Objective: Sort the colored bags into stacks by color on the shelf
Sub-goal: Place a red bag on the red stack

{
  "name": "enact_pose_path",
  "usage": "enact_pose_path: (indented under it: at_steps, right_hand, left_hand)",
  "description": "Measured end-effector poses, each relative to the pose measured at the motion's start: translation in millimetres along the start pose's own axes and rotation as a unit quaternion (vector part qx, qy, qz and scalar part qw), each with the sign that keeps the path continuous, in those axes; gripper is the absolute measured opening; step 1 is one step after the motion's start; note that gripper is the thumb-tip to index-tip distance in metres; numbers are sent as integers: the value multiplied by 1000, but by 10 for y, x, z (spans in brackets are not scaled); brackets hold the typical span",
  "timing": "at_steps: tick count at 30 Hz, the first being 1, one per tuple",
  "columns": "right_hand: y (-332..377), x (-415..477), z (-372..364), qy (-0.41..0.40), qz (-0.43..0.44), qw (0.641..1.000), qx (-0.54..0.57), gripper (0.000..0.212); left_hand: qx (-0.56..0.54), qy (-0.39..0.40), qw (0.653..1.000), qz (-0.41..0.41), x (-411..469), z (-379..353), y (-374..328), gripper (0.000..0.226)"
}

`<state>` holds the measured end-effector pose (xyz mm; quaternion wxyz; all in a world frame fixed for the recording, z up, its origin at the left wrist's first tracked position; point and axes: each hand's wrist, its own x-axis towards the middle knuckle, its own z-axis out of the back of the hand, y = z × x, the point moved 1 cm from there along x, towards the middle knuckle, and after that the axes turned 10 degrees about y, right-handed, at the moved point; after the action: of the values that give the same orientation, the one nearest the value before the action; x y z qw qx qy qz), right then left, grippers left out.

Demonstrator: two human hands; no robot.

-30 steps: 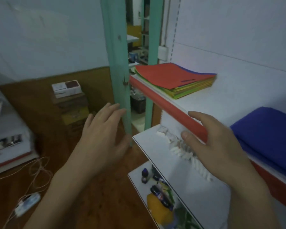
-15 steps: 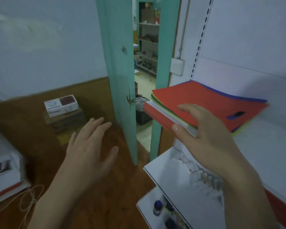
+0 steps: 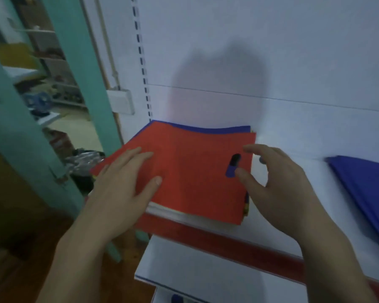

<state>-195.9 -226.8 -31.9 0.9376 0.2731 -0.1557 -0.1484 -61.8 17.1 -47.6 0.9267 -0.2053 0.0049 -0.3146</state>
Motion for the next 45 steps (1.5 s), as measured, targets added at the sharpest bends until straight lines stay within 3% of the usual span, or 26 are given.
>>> enact_pose_path:
  at_steps: [3, 6, 10, 12, 14, 18, 23, 32, 36, 40, 45]
  right_hand:
    - [-26, 48, -75, -12, -93, 995, 25, 51]
    - [43, 101, -116, -1, -131, 991, 24, 47]
    - [90, 174, -85, -44, -151, 987, 19, 43]
    - [115, 169, -100, -57, -161, 985, 18, 42]
    - [147, 167, -135, -62, -173, 983, 17, 41]
    - [232, 136, -170, -87, -190, 978, 12, 39]
    - [318, 30, -132, -82, -225, 971, -9, 32]
    - [418, -141, -165, -125, -272, 954, -3, 35]
    - [410, -287, -127, -139, -268, 952, 44, 36]
    - [416, -383, -139, -162, -256, 952, 44, 36]
    - [391, -437, -167, -178, -246, 951, 52, 24]
  left_hand:
    - [23, 70, 997, -28, 256, -172, -65, 81]
    - [56, 86, 993, -65, 339, -228, -179, 81]
    - [-30, 132, 981, -142, 449, -90, 4, 68]
    - [-54, 117, 983, -130, 540, 1, 205, 59]
    - [36, 77, 992, -92, 626, 68, 372, 55]
    - [97, 163, 977, -92, 689, 31, 399, 55]
    - [35, 108, 978, -174, 713, -50, 284, 50]
    - [-70, 102, 959, -253, 784, -3, 296, 53]
    - [-27, 66, 980, -187, 885, -32, 442, 63]
    - [79, 128, 983, -101, 919, -22, 426, 81]
    - [-61, 175, 974, -130, 1041, 61, 338, 86]
